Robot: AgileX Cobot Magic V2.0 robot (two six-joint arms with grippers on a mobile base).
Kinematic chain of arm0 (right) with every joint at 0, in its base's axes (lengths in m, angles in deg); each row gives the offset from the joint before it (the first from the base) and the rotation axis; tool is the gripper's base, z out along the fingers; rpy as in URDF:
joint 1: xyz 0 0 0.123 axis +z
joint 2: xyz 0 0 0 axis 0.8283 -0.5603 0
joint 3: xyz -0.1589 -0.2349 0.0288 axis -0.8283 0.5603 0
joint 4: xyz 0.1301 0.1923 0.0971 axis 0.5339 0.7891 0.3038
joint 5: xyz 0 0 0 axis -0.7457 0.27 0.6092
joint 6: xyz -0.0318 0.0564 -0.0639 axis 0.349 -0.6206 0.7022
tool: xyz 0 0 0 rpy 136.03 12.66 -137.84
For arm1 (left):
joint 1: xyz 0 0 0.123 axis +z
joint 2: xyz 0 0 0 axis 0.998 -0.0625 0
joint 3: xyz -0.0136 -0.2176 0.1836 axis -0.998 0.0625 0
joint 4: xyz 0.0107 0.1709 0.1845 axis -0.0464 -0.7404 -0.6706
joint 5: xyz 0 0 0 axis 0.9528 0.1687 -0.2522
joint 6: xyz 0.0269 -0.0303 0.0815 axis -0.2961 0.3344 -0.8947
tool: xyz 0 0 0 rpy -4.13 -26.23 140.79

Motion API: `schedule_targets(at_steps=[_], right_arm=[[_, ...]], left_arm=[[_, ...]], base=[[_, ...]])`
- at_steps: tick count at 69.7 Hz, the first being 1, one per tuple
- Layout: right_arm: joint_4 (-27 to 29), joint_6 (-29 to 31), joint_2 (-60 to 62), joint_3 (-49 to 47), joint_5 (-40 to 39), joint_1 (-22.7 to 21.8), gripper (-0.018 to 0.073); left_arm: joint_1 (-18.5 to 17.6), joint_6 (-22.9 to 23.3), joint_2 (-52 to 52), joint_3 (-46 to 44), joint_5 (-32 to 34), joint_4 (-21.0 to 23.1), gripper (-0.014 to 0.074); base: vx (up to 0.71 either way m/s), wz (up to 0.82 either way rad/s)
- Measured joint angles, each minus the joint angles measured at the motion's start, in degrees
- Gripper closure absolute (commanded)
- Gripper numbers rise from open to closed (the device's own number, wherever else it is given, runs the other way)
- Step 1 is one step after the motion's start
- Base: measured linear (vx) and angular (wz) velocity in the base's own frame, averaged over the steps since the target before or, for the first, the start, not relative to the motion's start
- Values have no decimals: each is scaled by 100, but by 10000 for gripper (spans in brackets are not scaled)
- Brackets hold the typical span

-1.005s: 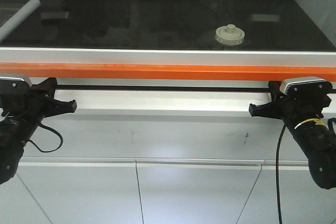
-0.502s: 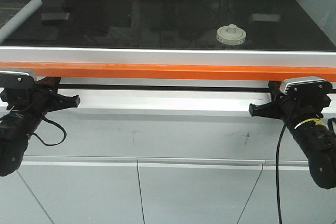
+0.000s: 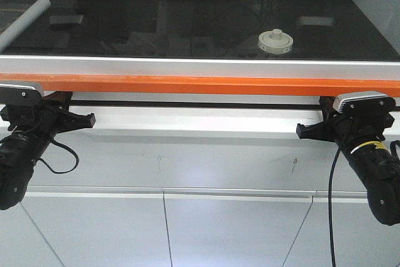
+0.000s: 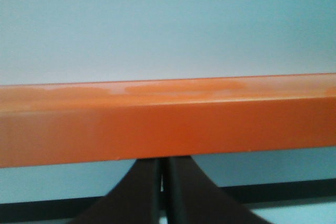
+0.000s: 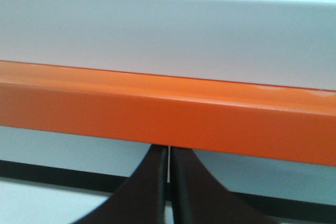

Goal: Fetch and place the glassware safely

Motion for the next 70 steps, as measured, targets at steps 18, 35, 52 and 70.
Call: schedule_targets(at_steps=[18, 35, 52, 70], right_arm=[[-5, 0, 90, 0, 125, 0, 563], [-17, 0, 341, 18, 416, 0, 563], [-18, 0, 570, 23, 489, 0, 563], [-23, 0, 793, -41, 499, 0, 563]], left_arm=[[0, 0, 31, 0, -18, -60, 603], [0, 0, 273, -25, -407, -78, 603], [0, 5, 452, -49, -464, -78, 603], [0, 5, 627, -105, -396, -78, 603]], base=[[0, 0], [0, 0], [0, 0], [0, 0]])
